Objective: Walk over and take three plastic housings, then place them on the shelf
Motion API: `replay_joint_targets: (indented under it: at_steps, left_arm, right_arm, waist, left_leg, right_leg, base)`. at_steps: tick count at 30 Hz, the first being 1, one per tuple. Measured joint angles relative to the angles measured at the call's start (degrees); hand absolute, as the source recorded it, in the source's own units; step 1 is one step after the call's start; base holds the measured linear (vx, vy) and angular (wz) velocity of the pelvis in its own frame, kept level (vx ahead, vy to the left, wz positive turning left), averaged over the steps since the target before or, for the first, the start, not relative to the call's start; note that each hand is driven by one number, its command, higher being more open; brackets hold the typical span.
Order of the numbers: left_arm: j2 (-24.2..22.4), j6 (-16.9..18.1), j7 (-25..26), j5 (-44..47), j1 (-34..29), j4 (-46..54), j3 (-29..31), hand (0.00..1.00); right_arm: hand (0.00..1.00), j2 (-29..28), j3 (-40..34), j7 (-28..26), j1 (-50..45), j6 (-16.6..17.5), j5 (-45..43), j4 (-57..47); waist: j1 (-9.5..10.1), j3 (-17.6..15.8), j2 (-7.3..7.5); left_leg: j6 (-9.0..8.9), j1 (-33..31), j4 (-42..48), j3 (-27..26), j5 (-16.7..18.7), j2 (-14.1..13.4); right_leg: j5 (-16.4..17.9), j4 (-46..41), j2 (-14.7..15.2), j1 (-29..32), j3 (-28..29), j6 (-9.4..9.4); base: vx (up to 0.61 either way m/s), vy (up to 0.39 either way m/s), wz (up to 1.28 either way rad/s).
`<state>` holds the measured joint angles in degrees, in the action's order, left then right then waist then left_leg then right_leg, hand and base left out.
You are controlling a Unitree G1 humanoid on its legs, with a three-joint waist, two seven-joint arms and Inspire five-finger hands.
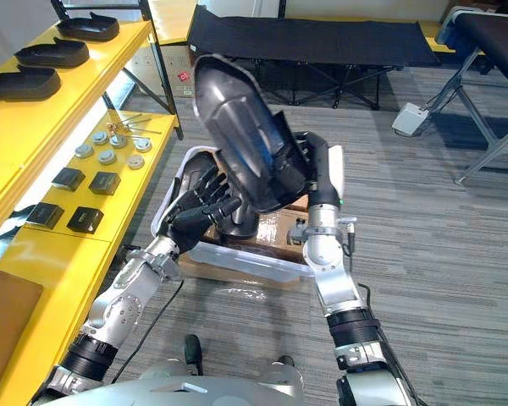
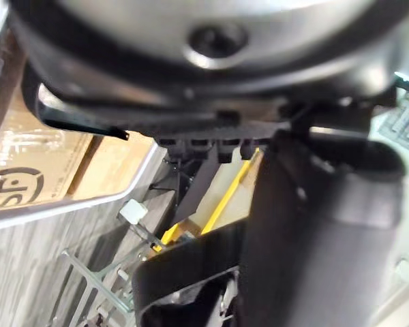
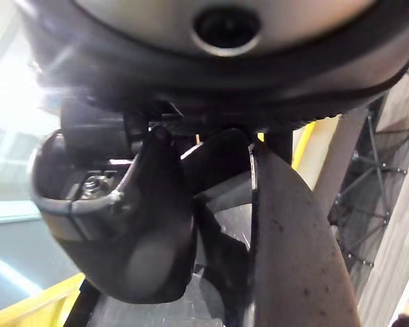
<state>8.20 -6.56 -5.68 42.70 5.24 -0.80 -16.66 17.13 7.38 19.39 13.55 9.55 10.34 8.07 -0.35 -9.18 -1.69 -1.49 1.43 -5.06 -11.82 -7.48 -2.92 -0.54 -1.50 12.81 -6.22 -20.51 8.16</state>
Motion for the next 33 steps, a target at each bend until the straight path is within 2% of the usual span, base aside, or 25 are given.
replay_joint_targets:
  at_steps: [7,12,16,17,23,27,30,33]
  left_arm:
    - [-0.65,0.11,5.19,-0.02,1.67,-3.22,-3.94,1.00]
    - [-0.62,0.33,10.63,-0.23,1.66,-5.27,-4.36,1.00]
    - [-0.72,0.64,12.31,0.50,0.87,-5.93,-4.30,1.00]
    - [-0.78,1.37,12.80,2.35,0.73,-5.92,-4.29,0.00]
    - [-2.89,4.86,13.58,9.94,0.19,-5.61,-1.53,0.00]
    - [-2.79,5.23,13.76,11.02,-1.50,-5.89,-1.53,0.00]
    - [-2.76,5.58,13.91,10.90,-1.48,-8.30,-0.50,0.00]
    - [-2.67,5.57,13.54,10.26,-1.48,-8.37,-1.09,0.00]
  right_arm:
    - [0.00,-2.23,7.63,-3.31,-1.58,0.14,-0.04,1.93]
    - [0.00,-3.68,8.69,-3.39,-3.17,0.78,-0.62,5.21]
    - [0.00,-4.65,8.92,-3.39,-6.28,1.87,-0.65,5.17]
    - [0.00,-4.92,8.90,-3.28,-7.35,2.56,-0.67,5.16]
    - [0.00,-6.78,9.08,-3.00,-11.87,4.23,-2.34,5.03]
    - [0.00,-6.53,10.21,-2.57,-13.11,5.73,-2.31,5.02]
    - [0.00,-5.29,12.00,-2.47,-13.39,9.26,-1.55,4.01]
    - [0.00,-5.23,12.52,-1.38,-13.95,9.55,-1.64,3.42]
  waist:
    - [0.12,1.63,0.14]
    - [0.28,1.83,0.48]
    - [0.25,2.41,1.38]
    - [0.21,2.48,1.48]
    - [0.10,2.59,1.43]
    - [0.19,3.51,1.71]
    - [0.06,3.62,1.89]
    - [0.36,3.76,2.12]
  left_leg:
    - [0.25,-0.11,-0.07,0.45,-0.50,0.08]
    - [0.03,-0.95,-0.07,0.35,-0.64,-0.18]
    - [-0.06,-0.99,-0.08,0.06,-0.76,-0.36]
    - [-0.14,-0.99,-0.08,-0.02,-0.82,-0.36]
    - [-0.28,-0.95,-0.07,-0.28,-0.93,-0.46]
    - [-0.36,-0.94,-0.07,-0.37,-0.84,-0.58]
    - [-0.38,-0.87,-0.07,-0.39,-0.82,-0.75]
    - [-0.53,-0.88,-0.07,-0.27,-0.72,-0.78]
  right_leg:
    - [-1.39,1.86,-0.22,-0.97,-0.17,-0.24]
    - [-3.11,4.03,-0.78,-0.98,-0.14,-0.96]
    - [-3.44,4.55,-1.08,-1.01,-0.13,-1.03]
    - [-3.43,4.54,-1.07,-0.96,-0.09,-1.04]
    - [-3.38,4.53,-1.15,-0.85,-0.03,-1.14]
    - [-3.31,4.61,-1.20,-0.88,0.06,-1.29]
    - [-3.30,4.63,-1.35,-0.91,0.21,-1.30]
    - [-3.31,4.64,-1.39,-1.01,0.24,-1.31]
  base:
    - [-0.07,0.024,0.03]
    - [-0.08,0.026,-0.02]
    - [-0.03,0.006,-0.03]
    - [0.00,0.000,0.00]
    - [0.00,0.004,-0.01]
    - [0.02,0.001,-0.01]
    - [0.00,0.000,0.00]
    - [0.00,0.004,0.01]
